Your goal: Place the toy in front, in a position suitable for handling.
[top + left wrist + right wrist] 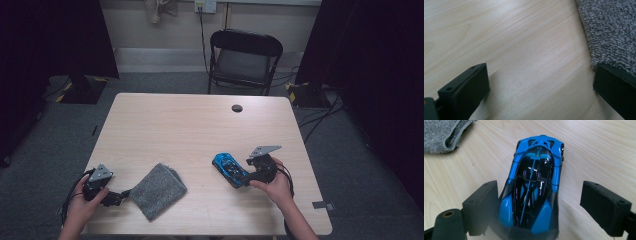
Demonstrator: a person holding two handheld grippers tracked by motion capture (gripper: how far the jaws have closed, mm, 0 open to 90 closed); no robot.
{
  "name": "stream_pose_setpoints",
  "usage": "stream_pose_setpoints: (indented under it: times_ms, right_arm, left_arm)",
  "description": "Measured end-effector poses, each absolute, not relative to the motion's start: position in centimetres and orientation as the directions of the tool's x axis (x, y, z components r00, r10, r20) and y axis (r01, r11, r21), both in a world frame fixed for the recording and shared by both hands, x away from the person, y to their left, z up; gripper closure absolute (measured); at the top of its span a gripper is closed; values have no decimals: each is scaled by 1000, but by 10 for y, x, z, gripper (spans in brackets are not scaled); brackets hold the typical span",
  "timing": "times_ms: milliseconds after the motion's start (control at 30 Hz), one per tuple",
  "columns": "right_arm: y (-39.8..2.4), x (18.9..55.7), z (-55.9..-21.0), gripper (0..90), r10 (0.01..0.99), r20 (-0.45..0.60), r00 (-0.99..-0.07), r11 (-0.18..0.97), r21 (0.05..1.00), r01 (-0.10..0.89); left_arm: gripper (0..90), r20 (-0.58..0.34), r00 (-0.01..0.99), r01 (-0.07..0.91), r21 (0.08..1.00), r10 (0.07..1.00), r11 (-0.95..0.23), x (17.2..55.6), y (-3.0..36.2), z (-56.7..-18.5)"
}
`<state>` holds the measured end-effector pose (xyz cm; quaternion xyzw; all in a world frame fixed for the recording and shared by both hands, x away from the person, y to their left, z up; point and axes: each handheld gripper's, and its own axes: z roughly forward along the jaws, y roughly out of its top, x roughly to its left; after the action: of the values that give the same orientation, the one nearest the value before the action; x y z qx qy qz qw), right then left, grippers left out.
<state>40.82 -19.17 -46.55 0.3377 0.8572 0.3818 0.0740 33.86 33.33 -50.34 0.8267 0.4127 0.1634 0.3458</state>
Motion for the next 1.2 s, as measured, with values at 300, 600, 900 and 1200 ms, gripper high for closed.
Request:
stream_pose_setpoints:
  times_ms: [300, 600, 900, 1200]
  right_arm:
    - [-181, 413, -470, 141, 646, 135, -751, 472, 703, 532]
    - [-171, 417, -474, 142, 675, 131, -726, 470, 683, 559]
    - [-158, 419, -475, 147, 692, 122, -711, 462, 683, 567]
    - [-145, 421, -481, 150, 698, 90, -710, 493, 658, 569]
  left_arm:
    - [0, -15, 605, 570, 707, 796, -420, 339, 333, -503]
    - [0, -15, 606, 569, 707, 795, -421, 339, 333, -503]
    - [0, -15, 606, 569, 707, 796, -420, 339, 333, -503]
    - [0, -15, 605, 570, 707, 796, -420, 339, 333, -503]
